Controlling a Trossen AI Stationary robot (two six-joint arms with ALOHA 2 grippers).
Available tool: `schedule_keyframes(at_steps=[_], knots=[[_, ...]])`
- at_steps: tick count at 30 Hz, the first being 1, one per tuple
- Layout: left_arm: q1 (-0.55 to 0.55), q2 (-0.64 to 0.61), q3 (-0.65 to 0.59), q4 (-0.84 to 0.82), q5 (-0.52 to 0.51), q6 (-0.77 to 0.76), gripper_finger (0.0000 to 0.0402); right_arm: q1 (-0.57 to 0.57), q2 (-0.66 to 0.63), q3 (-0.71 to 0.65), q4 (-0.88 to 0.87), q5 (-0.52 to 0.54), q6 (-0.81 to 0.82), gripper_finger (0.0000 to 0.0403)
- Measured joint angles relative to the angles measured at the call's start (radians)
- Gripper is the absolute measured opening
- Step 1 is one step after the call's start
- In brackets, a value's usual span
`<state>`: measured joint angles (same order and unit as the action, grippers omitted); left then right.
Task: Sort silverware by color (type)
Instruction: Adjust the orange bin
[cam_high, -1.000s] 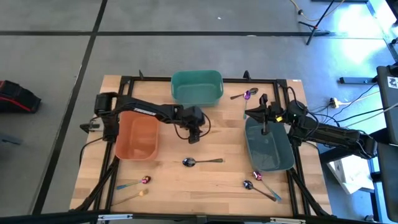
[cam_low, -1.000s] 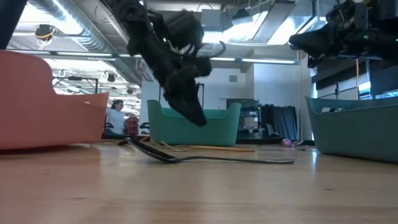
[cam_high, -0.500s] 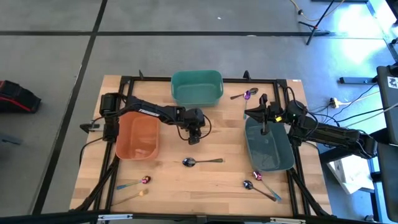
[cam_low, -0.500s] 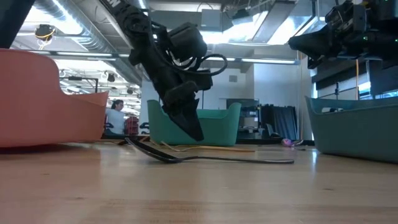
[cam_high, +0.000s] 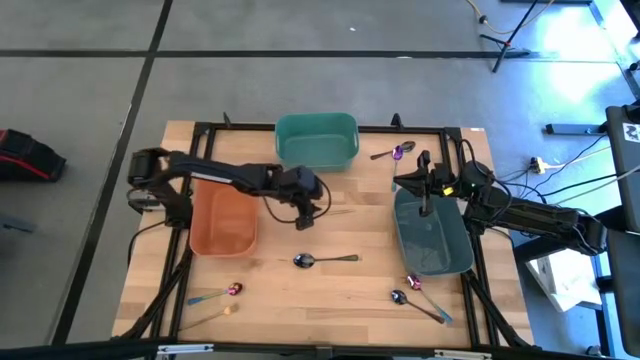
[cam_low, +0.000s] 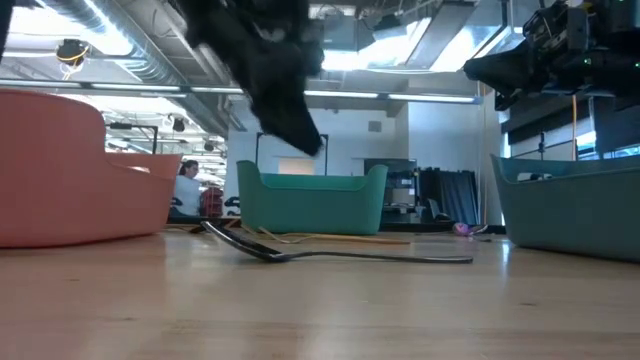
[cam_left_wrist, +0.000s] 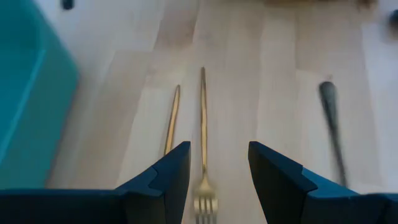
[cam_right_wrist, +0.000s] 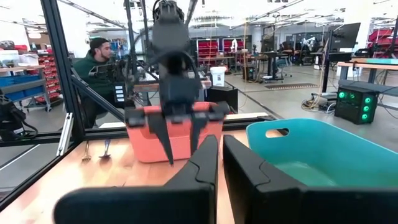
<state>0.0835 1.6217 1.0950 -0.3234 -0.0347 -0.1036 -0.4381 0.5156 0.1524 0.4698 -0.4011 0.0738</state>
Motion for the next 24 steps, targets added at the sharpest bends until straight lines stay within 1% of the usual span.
schedule_keyframes(at_steps=[7,11,16,20,24], knots=[[-0.042,-0.172,0.000,-0.352,-0.106,-0.163,0.0159,0.000,0.000,0.000,-0.002,0.000,0.000,0.0019],[-0.071,-0.219,0.000,-0.545,-0.161,-0.268,0.0159,0.000,0.000,0.000,-0.002,0.002,0.000,0.0019],[-0.097,-0.232,0.000,-0.758,-0.185,-0.392,0.0159,0.000,0.000,0.000,-0.002,0.005,0.005,0.0019],[-0.130,-0.232,-0.013,-0.820,-0.193,-0.468,0.0159,0.000,0.001,0.000,-0.003,0.005,0.005,0.0019],[-0.153,-0.232,-0.084,-0.832,-0.191,-0.492,0.0159,0.000,0.007,0.000,-0.008,0.005,0.005,0.0019]])
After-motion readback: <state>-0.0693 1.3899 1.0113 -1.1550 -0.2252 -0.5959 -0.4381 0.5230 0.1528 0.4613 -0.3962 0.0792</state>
